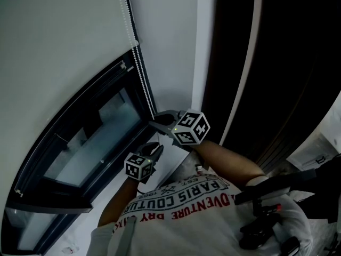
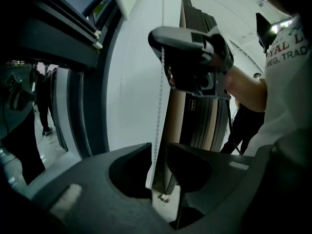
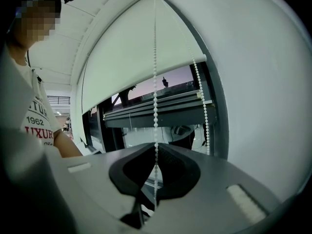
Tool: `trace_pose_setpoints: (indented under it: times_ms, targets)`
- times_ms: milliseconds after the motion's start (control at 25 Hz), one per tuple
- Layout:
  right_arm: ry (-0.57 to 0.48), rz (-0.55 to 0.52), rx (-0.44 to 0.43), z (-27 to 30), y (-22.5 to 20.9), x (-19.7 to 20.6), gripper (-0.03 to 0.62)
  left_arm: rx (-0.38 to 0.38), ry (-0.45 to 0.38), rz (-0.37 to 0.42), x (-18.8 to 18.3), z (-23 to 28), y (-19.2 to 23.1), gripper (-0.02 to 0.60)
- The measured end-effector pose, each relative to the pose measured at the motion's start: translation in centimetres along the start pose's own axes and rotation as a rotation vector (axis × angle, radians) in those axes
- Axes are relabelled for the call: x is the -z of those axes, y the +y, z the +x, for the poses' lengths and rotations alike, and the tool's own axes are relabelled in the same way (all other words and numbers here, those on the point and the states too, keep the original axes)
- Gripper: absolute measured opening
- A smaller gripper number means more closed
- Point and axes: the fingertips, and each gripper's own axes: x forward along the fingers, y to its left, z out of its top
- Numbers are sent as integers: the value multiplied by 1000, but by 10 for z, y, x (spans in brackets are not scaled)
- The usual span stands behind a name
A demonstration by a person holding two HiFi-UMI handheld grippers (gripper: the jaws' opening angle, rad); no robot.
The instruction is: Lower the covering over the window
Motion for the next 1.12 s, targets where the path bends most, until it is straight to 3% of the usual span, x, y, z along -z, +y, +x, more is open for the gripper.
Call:
trace_pose_setpoints:
  times_ms: [200,560,680,840,960,1120]
  targets:
    - [-2,7,7,-1,-2,0,14,13,-147,25,-65,-31,8,97]
    - [4,4,9,2,-6,3,14,125,-407,87,-219,-105,1,97]
    - [5,2,-1,5,-3,4,14,132,-457,126,-264,-117,-4,98]
    - [10,5,-10,7,0,5,14,141,-507,122,-312,-128,-10,121]
    - [8,13,-10,7,1,4,14,137,-520,149,-336,-130,-11,143]
    - [9,15,-18,9,5,3,14,137,-540,118,-355,-137,-13,141]
